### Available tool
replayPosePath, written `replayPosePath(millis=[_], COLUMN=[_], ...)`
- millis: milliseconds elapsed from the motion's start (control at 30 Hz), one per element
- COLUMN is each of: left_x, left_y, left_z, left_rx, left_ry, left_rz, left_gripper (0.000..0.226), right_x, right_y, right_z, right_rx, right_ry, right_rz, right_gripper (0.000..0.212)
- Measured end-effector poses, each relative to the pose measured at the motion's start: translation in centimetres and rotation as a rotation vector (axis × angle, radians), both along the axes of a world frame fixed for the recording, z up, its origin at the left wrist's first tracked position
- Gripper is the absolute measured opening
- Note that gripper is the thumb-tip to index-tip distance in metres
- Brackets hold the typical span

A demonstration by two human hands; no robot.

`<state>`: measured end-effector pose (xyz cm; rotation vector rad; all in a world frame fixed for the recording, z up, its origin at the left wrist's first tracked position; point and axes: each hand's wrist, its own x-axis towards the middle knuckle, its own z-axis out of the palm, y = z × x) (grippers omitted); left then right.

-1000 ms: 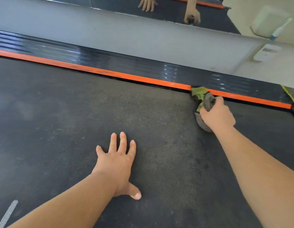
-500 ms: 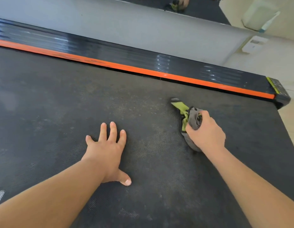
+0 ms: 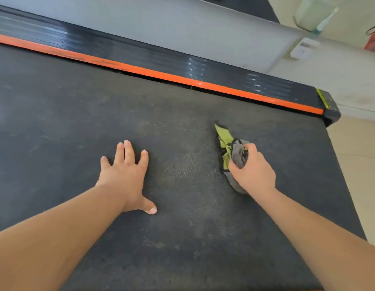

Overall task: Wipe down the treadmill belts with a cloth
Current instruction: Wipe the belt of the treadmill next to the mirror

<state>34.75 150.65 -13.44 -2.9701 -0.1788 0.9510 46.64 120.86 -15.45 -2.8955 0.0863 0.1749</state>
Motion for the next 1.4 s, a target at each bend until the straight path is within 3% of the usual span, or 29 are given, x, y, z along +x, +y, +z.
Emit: replayPosePath(millis=[167, 333, 467, 567, 733, 800, 900, 967, 1067, 1133, 1267, 1333, 1400], left_x=[-3.4, -10.0, -15.5, -16.7, -15.9, -15.8, -15.7, -15.3, -15.3, -15.6, -15.6, -15.6, -15.6], left_y=[-2.6, -6.0, -9.3, -11.1, -11.8, -11.3, -11.0, -10.8, -10.5, -10.4, -10.5, -10.7, -10.9], left_z=[1.5, 2.4, 2.2, 2.0, 0.9, 0.0, -0.2, -0.2, 0.0, -0.3, -0.2, -0.1, -0.2], left_rx=[-0.073, -0.155, -0.208, -0.194, -0.254, -0.292, -0.299, -0.284, -0.263, -0.247, -0.233, -0.227, -0.220], left_ry=[-0.193, -0.226, -0.161, -0.167, -0.024, 0.027, 0.078, 0.090, 0.096, 0.078, 0.084, 0.082, 0.067], left_rz=[-0.111, 0.030, 0.218, 0.207, 0.148, 0.147, 0.136, 0.139, 0.124, 0.119, 0.132, 0.130, 0.120], left_gripper=[0.115, 0.086, 0.086, 0.090, 0.104, 0.102, 0.101, 0.101, 0.094, 0.087, 0.085, 0.082, 0.075], right_x=[-5.9, -15.2, -19.9, -20.3, -17.3, -17.4, -19.6, -20.3, -21.0, -22.3, -21.1, -19.2, -18.0], right_y=[5.7, 8.9, 6.1, 0.9, -5.7, -4.8, -1.0, 1.9, 4.4, 4.3, -1.3, -6.0, -10.0], right_z=[-0.7, -0.8, 0.1, 0.4, 1.0, 0.8, 0.4, -0.1, 0.0, 0.0, 0.9, 1.2, 1.1], right_rx=[-0.001, -0.001, -0.012, -0.035, -0.099, -0.130, -0.015, 0.041, 0.025, 0.039, 0.014, -0.115, -0.109], right_ry=[-0.029, -0.022, 0.058, 0.079, 0.128, 0.081, 0.048, 0.043, 0.053, 0.026, 0.153, 0.152, 0.113], right_rz=[-0.100, 0.238, 0.397, 0.445, 0.196, 0.144, -0.196, -0.280, -0.135, 0.104, 0.408, 0.312, 0.029], right_gripper=[0.046, 0.050, 0.056, 0.056, 0.053, 0.054, 0.057, 0.058, 0.056, 0.052, 0.047, 0.051, 0.054])
